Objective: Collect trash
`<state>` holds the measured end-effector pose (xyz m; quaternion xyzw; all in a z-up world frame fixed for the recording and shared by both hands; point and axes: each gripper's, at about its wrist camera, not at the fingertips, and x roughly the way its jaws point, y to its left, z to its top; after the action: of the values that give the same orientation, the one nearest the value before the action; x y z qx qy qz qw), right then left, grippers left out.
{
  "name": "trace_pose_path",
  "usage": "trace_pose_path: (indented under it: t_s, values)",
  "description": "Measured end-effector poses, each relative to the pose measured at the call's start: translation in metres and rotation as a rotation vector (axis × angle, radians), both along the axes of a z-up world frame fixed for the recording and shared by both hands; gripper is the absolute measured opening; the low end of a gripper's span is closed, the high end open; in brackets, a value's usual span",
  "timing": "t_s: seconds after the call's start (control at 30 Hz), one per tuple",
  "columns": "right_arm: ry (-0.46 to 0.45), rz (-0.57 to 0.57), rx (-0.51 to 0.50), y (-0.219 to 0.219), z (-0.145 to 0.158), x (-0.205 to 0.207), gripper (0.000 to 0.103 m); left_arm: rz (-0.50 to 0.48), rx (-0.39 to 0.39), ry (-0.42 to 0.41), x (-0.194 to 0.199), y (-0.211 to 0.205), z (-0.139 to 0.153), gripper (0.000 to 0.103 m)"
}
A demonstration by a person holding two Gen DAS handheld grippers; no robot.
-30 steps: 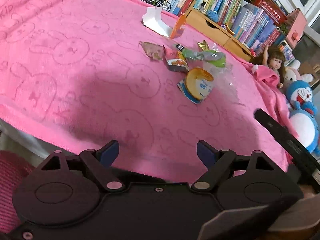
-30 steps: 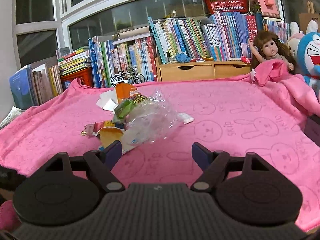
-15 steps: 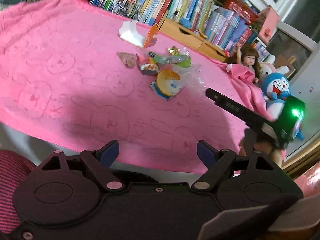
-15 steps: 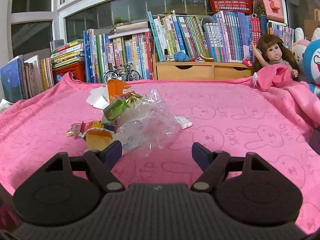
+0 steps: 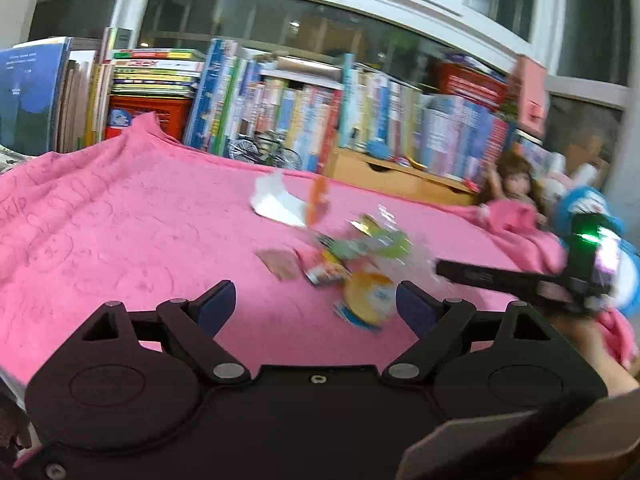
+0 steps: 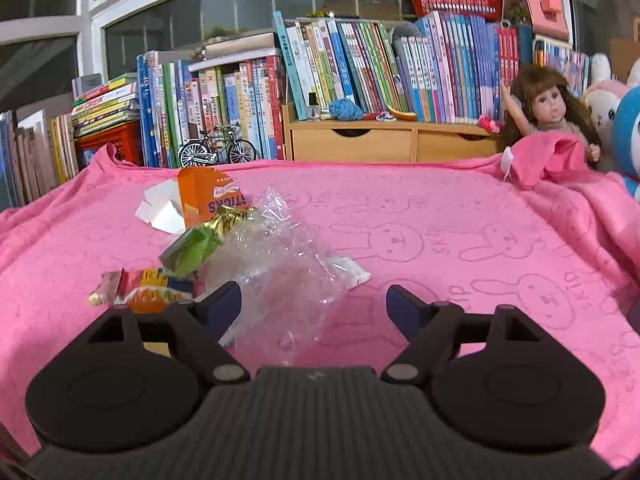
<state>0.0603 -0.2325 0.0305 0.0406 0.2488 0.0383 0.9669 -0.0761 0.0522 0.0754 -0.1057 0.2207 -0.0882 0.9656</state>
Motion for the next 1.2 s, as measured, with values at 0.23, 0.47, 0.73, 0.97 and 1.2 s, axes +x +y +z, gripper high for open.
trace_pose_path:
  t_s: [0.23,0.47,0.73,0.97,1.2]
  values:
    - [0.062,-0.001,0.087,0.0,0.001,0.039,0.087,0.101,-0.062,0.129,0.111,0.002,-0.04,0.063]
    - [0.191,0.029,0.182,0.01,-0.016,0.083,0.086,0.109,-0.066,0.227,0.176,-0.013,-0.079,0.045]
    - [0.119,0.049,0.222,-0.003,0.001,0.056,0.051,0.096,-0.065,0.202,0.175,-0.014,-0.079,0.017]
    - [0.011,0.046,0.146,-0.014,0.024,0.023,0.047,0.092,-0.025,0.111,0.145,-0.015,-0.059,0.017]
    - [-0.075,0.026,0.083,-0.019,0.037,-0.012,0.046,0.085,-0.036,0.057,0.116,-0.013,-0.045,0.017]
